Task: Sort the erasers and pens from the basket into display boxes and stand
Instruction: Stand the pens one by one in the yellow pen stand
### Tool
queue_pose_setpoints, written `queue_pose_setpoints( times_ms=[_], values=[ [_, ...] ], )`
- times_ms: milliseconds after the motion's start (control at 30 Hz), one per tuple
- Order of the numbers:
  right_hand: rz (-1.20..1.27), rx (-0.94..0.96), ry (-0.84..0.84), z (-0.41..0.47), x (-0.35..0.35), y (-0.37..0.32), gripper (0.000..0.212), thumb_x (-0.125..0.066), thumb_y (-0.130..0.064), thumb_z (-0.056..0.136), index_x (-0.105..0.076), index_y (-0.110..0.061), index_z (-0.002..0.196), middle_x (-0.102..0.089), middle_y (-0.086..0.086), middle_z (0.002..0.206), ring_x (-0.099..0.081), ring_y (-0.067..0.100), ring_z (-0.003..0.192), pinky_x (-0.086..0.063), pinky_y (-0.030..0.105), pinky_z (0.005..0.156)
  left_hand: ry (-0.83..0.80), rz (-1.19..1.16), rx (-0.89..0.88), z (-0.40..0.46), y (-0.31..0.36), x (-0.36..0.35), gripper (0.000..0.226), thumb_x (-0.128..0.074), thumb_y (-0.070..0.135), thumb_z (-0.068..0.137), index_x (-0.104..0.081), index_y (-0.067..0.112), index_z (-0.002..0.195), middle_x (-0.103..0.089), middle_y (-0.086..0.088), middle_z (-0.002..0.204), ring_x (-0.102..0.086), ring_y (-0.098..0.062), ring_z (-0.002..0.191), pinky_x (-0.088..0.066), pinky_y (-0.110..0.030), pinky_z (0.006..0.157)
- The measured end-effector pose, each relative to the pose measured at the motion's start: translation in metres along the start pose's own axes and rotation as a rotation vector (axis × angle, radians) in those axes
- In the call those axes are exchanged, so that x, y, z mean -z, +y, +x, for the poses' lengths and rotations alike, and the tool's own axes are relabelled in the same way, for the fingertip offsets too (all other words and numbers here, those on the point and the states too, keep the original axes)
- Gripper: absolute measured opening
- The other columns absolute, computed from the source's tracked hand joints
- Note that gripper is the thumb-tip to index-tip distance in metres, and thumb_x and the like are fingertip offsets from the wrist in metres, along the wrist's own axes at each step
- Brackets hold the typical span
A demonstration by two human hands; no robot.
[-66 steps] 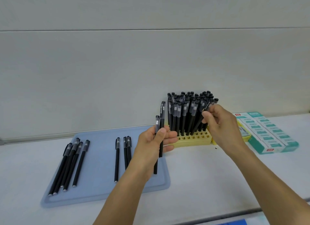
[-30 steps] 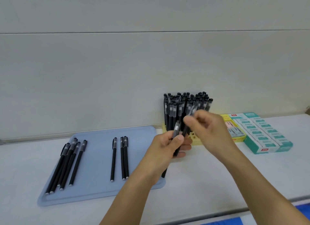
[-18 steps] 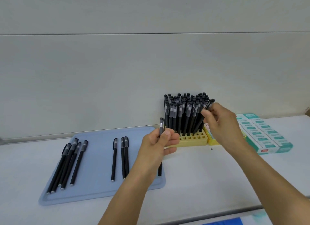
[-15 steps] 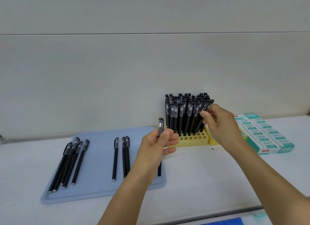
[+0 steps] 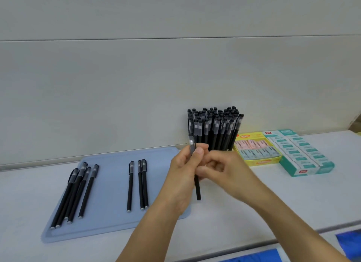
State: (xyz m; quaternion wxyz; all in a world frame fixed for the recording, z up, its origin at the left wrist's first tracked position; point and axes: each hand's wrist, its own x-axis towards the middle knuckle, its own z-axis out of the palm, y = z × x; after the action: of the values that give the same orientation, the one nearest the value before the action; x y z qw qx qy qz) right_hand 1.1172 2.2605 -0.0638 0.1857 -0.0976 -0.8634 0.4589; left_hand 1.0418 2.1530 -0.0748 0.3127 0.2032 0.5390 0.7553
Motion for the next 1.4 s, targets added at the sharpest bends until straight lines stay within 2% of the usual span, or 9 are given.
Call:
queue_pose_setpoints(
  times_ms=[133, 233, 300, 367, 900, 1033, 1167, 1267, 1400],
  values=[
    [-0.049, 0.012, 0.106, 0.0, 0.009, 0.011, 0.014, -0.067, -0.016, 0.088, -0.064, -0.016, 0.075, -0.06, -0.003, 0.064, -0.047, 0.004, 0.055, -0.039, 0.02, 0.053, -0.077, 0.189, -0.078, -0.002, -0.006, -0.003, 0.027, -0.047, 0.028, 0.101, -0.058, 0.022, 0.126, -0.069, -0.001, 0.115, -0.065, -0.007, 0.106, -0.05, -0.024, 0.095],
    [-0.15, -0.064, 0.407, 0.009, 0.04, 0.027, 0.017, -0.065, -0.018, 0.089, -0.058, -0.02, 0.073, -0.063, -0.002, 0.067, -0.057, 0.015, 0.061, -0.046, 0.028, 0.055, -0.059, 0.915, -0.22, 0.002, -0.015, 0.014, 0.041, -0.042, 0.042, 0.1, -0.048, 0.029, 0.139, -0.048, 0.015, 0.141, -0.044, 0.008, 0.123, -0.03, -0.004, 0.098],
    [-0.218, -0.124, 0.486, 0.017, 0.056, 0.039, 0.017, -0.063, -0.026, 0.09, -0.057, -0.021, 0.075, -0.067, 0.0, 0.073, -0.062, 0.02, 0.068, -0.052, 0.036, 0.059, -0.11, 1.36, -0.301, 0.005, -0.022, 0.022, 0.045, -0.038, 0.041, 0.102, -0.043, 0.024, 0.143, -0.036, 0.011, 0.151, -0.033, -0.004, 0.135, -0.024, -0.016, 0.11],
    [-0.281, -0.155, 0.48, 0.025, 0.062, 0.051, 0.017, -0.06, -0.032, 0.091, -0.056, -0.023, 0.076, -0.069, -0.003, 0.076, -0.063, 0.02, 0.072, -0.054, 0.043, 0.065, -0.164, 1.537, -0.299, 0.005, -0.026, 0.023, 0.049, -0.036, 0.041, 0.103, -0.038, 0.019, 0.146, -0.029, 0.008, 0.155, -0.027, -0.011, 0.14, -0.018, -0.025, 0.116],
    [-0.525, -0.265, 0.337, 0.037, 0.042, 0.072, 0.017, -0.059, -0.039, 0.093, -0.054, -0.022, 0.095, -0.065, -0.005, 0.085, -0.057, 0.018, 0.08, -0.045, 0.034, 0.066, -0.172, 1.502, -0.236, 0.007, -0.02, 0.024, 0.048, -0.042, 0.04, 0.101, -0.04, 0.021, 0.146, -0.033, 0.01, 0.154, -0.032, -0.013, 0.138, -0.022, -0.025, 0.113],
    [-0.284, -0.192, 0.459, 0.014, 0.014, 0.043, 0.032, -0.065, -0.043, 0.087, -0.044, -0.021, 0.098, -0.052, -0.006, 0.068, -0.054, 0.016, 0.069, -0.041, 0.035, 0.061, 0.063, 1.47, -0.245, -0.01, -0.008, 0.055, 0.046, -0.042, 0.043, 0.1, -0.04, 0.027, 0.144, -0.037, 0.01, 0.147, -0.035, -0.011, 0.133, -0.026, -0.024, 0.11],
    [-0.428, -0.079, 0.024, 0.008, -0.05, 0.004, 0.028, -0.055, -0.057, 0.087, -0.053, -0.03, 0.08, -0.057, -0.011, 0.067, -0.053, 0.004, 0.066, -0.038, 0.028, 0.057, 0.454, 1.617, -0.046, -0.025, 0.008, 0.1, 0.054, -0.045, 0.059, 0.092, -0.043, 0.023, 0.133, -0.046, 0.0, 0.126, -0.043, -0.02, 0.116, -0.04, -0.03, 0.089],
    [-0.58, -0.024, -0.159, 0.027, -0.086, -0.015, 0.036, -0.046, -0.064, 0.088, -0.055, -0.03, 0.082, -0.061, -0.012, 0.075, -0.057, 0.01, 0.075, -0.039, 0.029, 0.062, 0.408, 1.632, 0.189, -0.026, 0.014, 0.113, 0.064, -0.057, 0.063, 0.083, -0.045, 0.015, 0.124, -0.048, -0.003, 0.117, -0.048, -0.022, 0.109, -0.042, -0.03, 0.08],
    [-0.608, -0.006, -0.155, 0.047, -0.098, -0.022, 0.031, -0.045, -0.052, 0.093, -0.059, -0.025, 0.087, -0.063, -0.009, 0.082, -0.058, 0.018, 0.082, -0.033, 0.029, 0.062, 0.39, 1.688, 0.251, -0.02, 0.02, 0.119, 0.037, -0.06, 0.031, 0.086, -0.046, 0.008, 0.111, -0.051, -0.009, 0.113, -0.057, -0.031, 0.102, -0.038, -0.031, 0.071]
  ],
)
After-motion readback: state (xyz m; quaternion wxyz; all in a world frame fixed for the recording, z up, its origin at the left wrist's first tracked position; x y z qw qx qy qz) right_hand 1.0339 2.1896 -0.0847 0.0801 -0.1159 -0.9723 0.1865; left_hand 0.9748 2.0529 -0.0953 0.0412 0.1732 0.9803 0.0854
